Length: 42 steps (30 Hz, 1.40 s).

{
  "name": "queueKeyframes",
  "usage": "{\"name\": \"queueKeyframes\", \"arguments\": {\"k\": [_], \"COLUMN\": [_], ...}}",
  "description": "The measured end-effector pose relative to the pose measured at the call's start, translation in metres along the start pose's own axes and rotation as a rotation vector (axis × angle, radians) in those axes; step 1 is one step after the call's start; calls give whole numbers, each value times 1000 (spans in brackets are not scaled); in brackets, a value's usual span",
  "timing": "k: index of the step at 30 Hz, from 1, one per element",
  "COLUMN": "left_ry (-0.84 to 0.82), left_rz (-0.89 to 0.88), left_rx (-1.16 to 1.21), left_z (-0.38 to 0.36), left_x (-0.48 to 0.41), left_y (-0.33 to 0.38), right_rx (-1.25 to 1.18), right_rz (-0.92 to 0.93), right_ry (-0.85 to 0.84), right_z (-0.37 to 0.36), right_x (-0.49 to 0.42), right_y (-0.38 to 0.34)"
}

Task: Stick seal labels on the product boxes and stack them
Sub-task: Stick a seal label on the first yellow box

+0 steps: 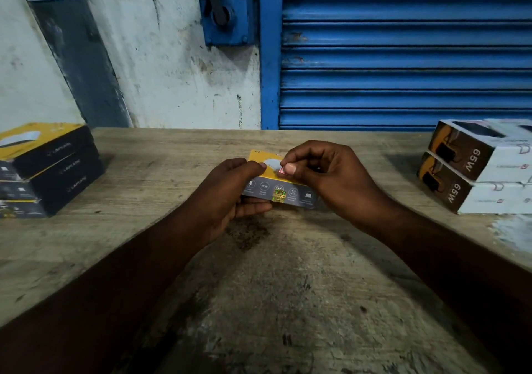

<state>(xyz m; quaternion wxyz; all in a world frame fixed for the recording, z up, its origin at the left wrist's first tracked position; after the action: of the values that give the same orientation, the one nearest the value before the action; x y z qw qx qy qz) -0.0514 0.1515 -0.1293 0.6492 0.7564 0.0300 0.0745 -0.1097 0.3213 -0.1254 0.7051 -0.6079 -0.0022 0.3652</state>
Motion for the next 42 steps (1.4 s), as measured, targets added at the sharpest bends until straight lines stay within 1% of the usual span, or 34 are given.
{"name": "queueKeyframes", "arguments": {"k": [2,6,9,22,31,35,42], "left_ry": [0,6,5,32,-1,-6,-7], "left_rz": [-1,-7,-20,-35,-27,-34,-41], "left_rx": [-5,-3,-2,3,31,30,14], "left_z": [0,0,0,2,0,-1,-2], "left_x": [0,0,-2,-6,-3,-2,-1], "left_y": [0,-1,-1,-5,-4,-2,-2], "right_rx": [4,131,155,259,295,299,382], "right_rz": [-3,-42,-51,-37,-50,-62,-28], "right_ry": [-22,-65,-83,-81,-64,-84,-97], "right_z": [1,3,3,4,5,8,10], "right_x": [0,1,0,-1,-2,-1,-3], "right_y": [-1,-1,-3,1,1,-2,1]}}
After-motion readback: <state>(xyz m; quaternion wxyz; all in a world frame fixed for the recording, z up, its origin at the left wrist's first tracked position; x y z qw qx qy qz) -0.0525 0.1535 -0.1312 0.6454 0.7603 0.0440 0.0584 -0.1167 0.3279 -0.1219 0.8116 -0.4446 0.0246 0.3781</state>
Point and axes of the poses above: each hand's wrist, its own x-axis away from the middle knuckle, its own z-axis out of the back of the hand, y = z × x, the point moved 1 cm from there along -x, towards the middle knuckle, and after that the axes turned 4 degrees about -y, right-handed, at the moved point
